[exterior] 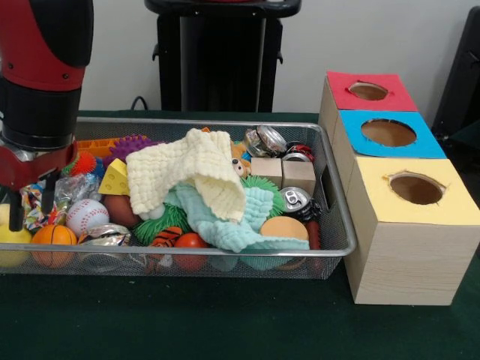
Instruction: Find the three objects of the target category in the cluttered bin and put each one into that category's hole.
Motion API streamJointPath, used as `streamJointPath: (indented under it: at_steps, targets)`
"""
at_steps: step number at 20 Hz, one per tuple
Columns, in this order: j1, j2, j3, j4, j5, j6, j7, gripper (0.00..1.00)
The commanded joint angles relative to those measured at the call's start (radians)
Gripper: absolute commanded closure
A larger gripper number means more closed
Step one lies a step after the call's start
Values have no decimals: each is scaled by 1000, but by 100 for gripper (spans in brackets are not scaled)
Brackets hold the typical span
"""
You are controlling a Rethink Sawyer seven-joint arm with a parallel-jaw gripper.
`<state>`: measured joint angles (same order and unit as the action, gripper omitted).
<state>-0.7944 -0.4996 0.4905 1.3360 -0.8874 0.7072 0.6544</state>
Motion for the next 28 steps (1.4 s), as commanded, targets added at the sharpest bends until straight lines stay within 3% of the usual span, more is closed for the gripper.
streamJointPath:
  at_steps: [1, 22, 28]
  targets:
    - [31, 55, -70, 6, -26, 121, -39, 0]
    - [12, 62, -100, 15, 18, 198, -95, 0]
    - [-14, 90, -90, 19, 32, 165, -95, 0]
